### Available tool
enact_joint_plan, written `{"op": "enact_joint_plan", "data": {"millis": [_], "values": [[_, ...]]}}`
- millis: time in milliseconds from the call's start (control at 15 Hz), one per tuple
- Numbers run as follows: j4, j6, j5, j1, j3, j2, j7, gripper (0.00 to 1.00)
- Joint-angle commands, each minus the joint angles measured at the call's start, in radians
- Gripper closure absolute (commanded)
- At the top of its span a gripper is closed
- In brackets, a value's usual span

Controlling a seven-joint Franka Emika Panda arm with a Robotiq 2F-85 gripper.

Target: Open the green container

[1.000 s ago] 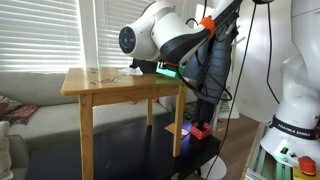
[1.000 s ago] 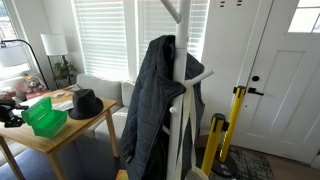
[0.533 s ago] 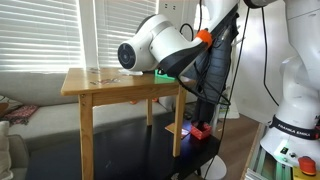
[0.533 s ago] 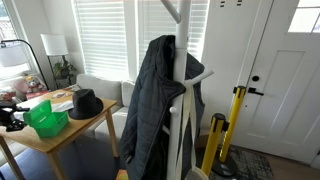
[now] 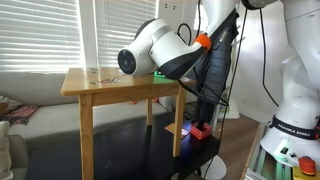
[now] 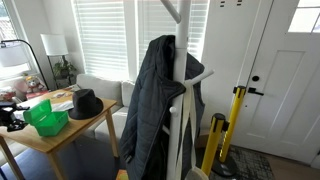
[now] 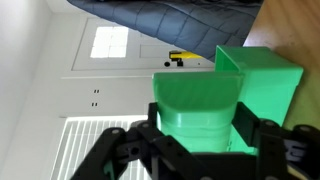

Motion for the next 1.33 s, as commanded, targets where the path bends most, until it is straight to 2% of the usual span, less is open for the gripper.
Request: {"op": "enact_joint_plan", "data": {"millis": [0,133,200,267,467,533,1267], "values": [[0.023,-0.058,-0.048,0.018,0.001,0.041,-0.038,0.51],[0.025,-0.066,-0.052,0.018,0.003,0.050,-0.043,0.51],[0.026,-0.070,-0.051,0.018,0.005,0.053,-0.045,0.27],[0.026,-0.072,-0.051,0.017,0.005,0.055,-0.046,0.24],[0.025,-0.067,-0.042,0.016,0.009,0.053,-0.052,0.04],[0.025,-0.064,-0.040,0.015,0.011,0.053,-0.055,0.00],[0.024,-0.020,-0.001,0.004,0.039,0.034,-0.125,0.00]]}}
